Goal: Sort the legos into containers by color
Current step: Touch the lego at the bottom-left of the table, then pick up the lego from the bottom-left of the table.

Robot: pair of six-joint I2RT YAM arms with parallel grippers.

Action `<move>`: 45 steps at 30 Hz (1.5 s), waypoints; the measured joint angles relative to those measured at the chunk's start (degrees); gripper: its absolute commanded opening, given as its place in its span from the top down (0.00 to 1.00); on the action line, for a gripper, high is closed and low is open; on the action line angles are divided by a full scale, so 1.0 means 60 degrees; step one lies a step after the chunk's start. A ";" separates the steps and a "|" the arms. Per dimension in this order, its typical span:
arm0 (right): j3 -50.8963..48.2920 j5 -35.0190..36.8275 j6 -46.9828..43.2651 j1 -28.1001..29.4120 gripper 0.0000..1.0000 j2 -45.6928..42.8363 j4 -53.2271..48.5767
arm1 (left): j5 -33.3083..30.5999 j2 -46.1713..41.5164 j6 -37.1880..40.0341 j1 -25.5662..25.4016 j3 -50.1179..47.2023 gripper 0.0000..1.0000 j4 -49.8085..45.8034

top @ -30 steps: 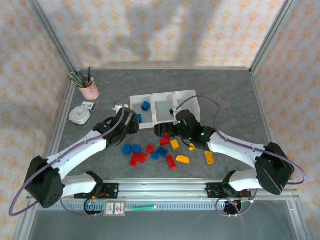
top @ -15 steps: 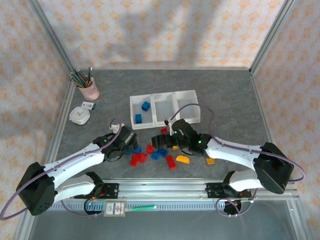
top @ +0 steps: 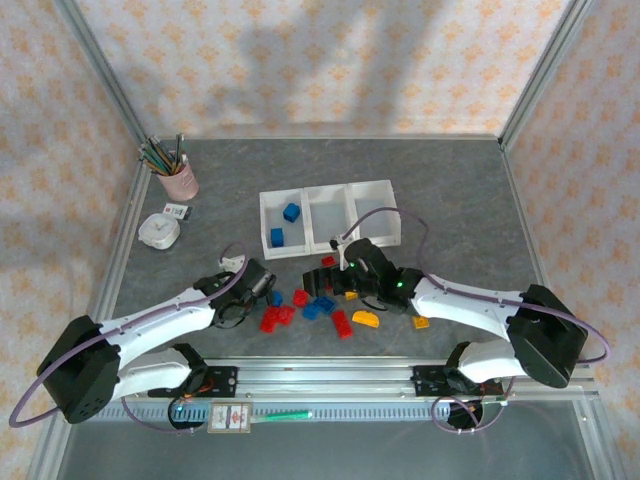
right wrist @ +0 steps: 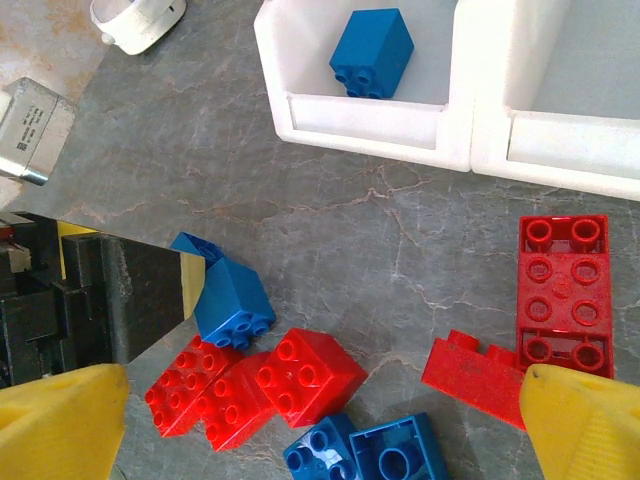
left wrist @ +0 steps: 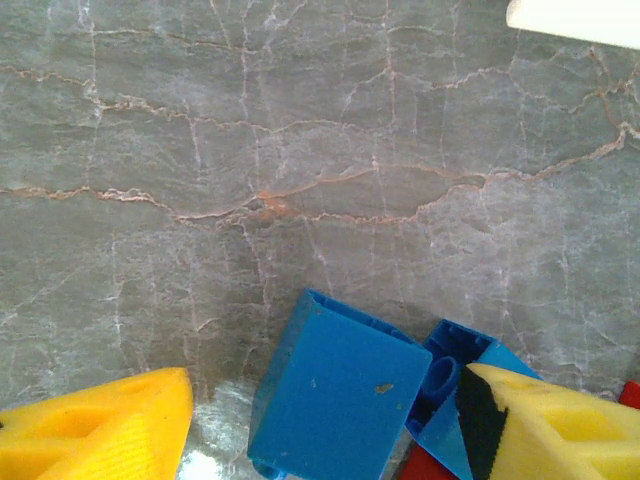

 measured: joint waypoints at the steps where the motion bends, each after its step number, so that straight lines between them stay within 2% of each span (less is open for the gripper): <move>1: 0.0000 0.0000 0.0007 0.0000 0.00 0.0004 0.0015 | -0.0055 0.0007 -0.0033 0.0000 -0.0007 0.30 0.0033; 13: 0.0000 0.0000 0.0025 0.0000 0.00 0.0087 0.0025 | -0.0663 0.0204 -0.0397 0.0244 -0.0484 0.38 0.0219; 25: 0.0015 0.0000 0.0025 0.0000 0.00 0.0379 0.0022 | -0.0302 0.0364 -0.0288 0.0255 -0.0579 0.59 0.1027; 31: 0.0098 0.0047 0.0033 0.0000 0.00 0.0379 0.0004 | -0.0270 0.0390 -0.0284 0.0255 -0.0576 0.67 0.1086; 39: 0.0510 0.0171 0.0321 -0.0051 0.00 0.0372 -0.0138 | -0.0444 0.0095 -0.0211 0.0255 -0.0280 0.69 0.0455; 45: 0.0688 0.0262 0.0506 -0.0437 0.00 0.0113 -0.0288 | -0.0794 -0.0408 0.0168 0.0255 0.0790 0.69 0.0248</move>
